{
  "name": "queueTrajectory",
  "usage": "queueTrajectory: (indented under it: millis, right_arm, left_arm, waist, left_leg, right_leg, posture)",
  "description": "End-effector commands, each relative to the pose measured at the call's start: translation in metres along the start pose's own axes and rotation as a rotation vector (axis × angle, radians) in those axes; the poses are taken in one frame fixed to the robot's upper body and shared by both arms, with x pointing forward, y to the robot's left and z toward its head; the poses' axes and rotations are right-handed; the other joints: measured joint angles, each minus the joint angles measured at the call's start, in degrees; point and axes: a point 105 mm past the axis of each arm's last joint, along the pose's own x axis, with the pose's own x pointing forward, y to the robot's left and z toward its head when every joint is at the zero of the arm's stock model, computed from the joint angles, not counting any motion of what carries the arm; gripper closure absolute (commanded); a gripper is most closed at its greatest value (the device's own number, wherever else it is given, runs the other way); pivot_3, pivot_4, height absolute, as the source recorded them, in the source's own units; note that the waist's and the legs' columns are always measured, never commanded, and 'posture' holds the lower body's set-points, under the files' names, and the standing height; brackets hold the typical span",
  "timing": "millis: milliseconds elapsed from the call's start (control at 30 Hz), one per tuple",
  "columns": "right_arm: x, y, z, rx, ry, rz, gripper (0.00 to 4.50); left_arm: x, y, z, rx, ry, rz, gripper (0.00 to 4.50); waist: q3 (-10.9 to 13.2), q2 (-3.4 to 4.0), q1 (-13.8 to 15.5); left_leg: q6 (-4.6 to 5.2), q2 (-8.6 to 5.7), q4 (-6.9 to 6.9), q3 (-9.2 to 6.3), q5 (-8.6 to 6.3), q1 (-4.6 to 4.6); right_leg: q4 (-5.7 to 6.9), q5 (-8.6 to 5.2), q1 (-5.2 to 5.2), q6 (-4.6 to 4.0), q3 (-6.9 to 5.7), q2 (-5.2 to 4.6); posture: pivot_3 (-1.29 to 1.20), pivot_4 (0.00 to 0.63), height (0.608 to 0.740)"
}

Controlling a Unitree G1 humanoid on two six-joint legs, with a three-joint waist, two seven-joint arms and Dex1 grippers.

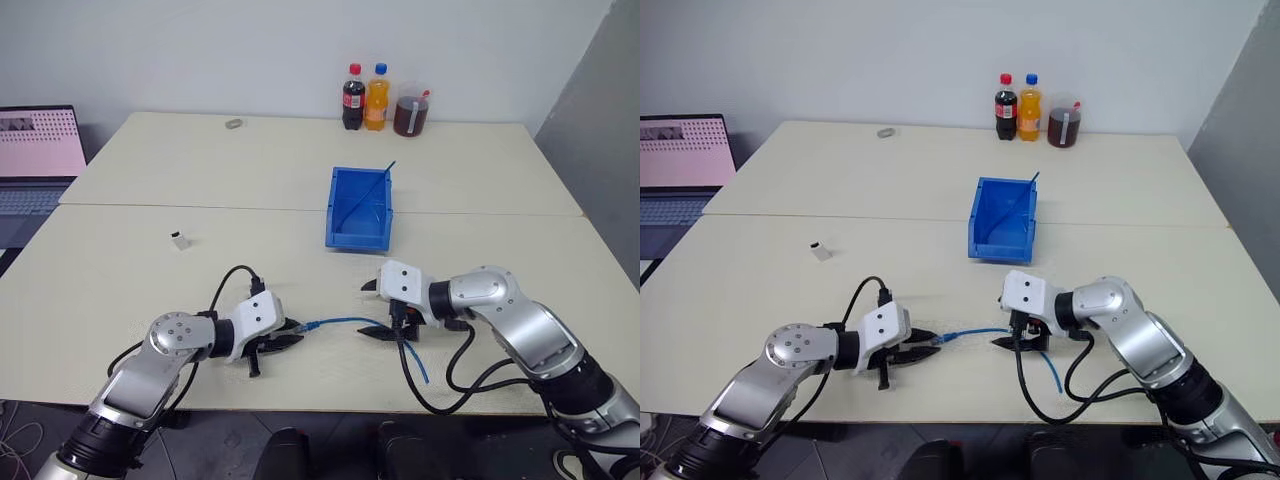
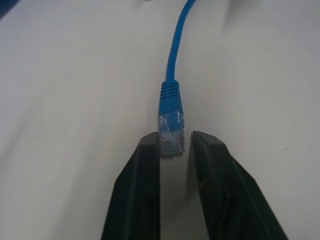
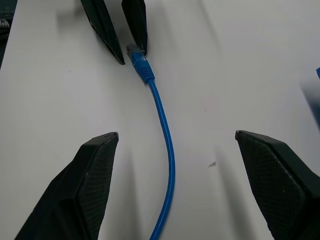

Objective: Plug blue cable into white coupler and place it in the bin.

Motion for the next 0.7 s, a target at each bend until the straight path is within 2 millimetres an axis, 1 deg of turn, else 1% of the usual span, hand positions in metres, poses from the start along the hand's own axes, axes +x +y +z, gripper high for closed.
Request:
queueTrajectory:
  millis: [33, 100, 267, 333, 433, 600, 667, 700]
  right_arm:
    - [-0.009, -0.001, 0.014, -0.015, -0.072, -0.020, 0.50]
    - [-0.012, 0.001, 0.016, 0.016, -0.107, -0.024, 0.50]
    - [-0.024, 0.006, 0.027, 0.140, -0.248, -0.039, 0.50]
    - [-0.030, 0.010, 0.035, 0.201, -0.332, -0.037, 0.50]
    - [-0.035, 0.019, 0.038, 0.323, -0.391, -0.005, 0.50]
    - [-0.034, 0.022, 0.038, 0.455, -0.423, -0.006, 0.50]
    - [-0.033, 0.022, 0.037, 0.502, -0.436, -0.017, 0.50]
    - [-0.032, 0.019, 0.036, 0.529, -0.449, -0.048, 0.50]
  left_arm:
    - [0.004, -0.006, -0.028, -0.124, 0.076, 0.003, 4.30]
    - [0.002, -0.005, -0.023, -0.143, 0.047, 0.010, 4.30]
    - [0.000, 0.007, -0.001, -0.175, -0.071, 0.047, 4.30]
    - [-0.002, 0.015, 0.015, -0.211, -0.158, 0.065, 4.30]
    - [-0.007, 0.023, 0.045, -0.290, -0.317, 0.059, 4.30]
    - [-0.015, 0.028, 0.075, -0.420, -0.470, 0.012, 4.30]
    - [-0.018, 0.026, 0.084, -0.454, -0.510, -0.024, 4.30]
    - [-0.019, 0.024, 0.088, -0.464, -0.524, -0.047, 4.30]
  waist:
    - [-0.04, 0.04, -0.01]
    - [-0.06, 0.04, -0.02]
    - [-0.06, 0.02, -0.05]
    - [-0.03, -0.04, 0.00]
    - [0.02, -0.12, -0.04]
    - [0.05, -0.18, -0.21]
    - [0.05, -0.18, -0.41]
    - [0.06, -0.19, -0.47]
  left_leg:
    - [0.00, 0.00, 0.00, 0.00, 0.00, 0.01]
    - [0.01, 0.01, 0.00, 0.00, 0.00, 0.03]
    - [0.01, 0.01, 0.00, -0.02, 0.00, -0.02]
    - [0.01, 0.01, 0.01, -0.04, 0.00, -0.04]
    - [0.01, 0.04, 0.02, -0.08, 0.00, -0.13]
    - [0.00, 0.04, 0.00, -0.14, 0.00, -0.23]
    - [0.00, 0.04, -0.01, -0.14, 0.00, -0.22]
    - [0.00, 0.05, -0.02, -0.14, 0.00, -0.22]
  right_leg:
    - [0.01, 0.00, 0.01, 0.00, 0.00, 0.00]
    - [0.01, 0.00, 0.02, 0.01, 0.01, 0.01]
    - [0.01, 0.00, 0.01, 0.01, -0.01, 0.01]
    - [0.01, 0.01, 0.00, 0.02, -0.02, 0.02]
    - [0.00, 0.01, -0.07, 0.02, -0.04, 0.05]
    - [-0.04, 0.01, -0.10, 0.01, -0.03, 0.04]
    - [-0.04, 0.00, -0.10, 0.01, -0.02, 0.05]
    - [-0.03, 0.00, -0.10, 0.01, -0.02, 0.07]
  posture:
    - [0.00, 0.150, 0.740]
    - [0.00, 0.150, 0.740]
    - [0.00, 0.150, 0.740]
    - [0.00, 0.150, 0.740]
    - [0.00, 0.150, 0.740]
    - [0.00, 0.150, 0.740]
    - [0.00, 0.150, 0.740]
    - [0.00, 0.150, 0.740]
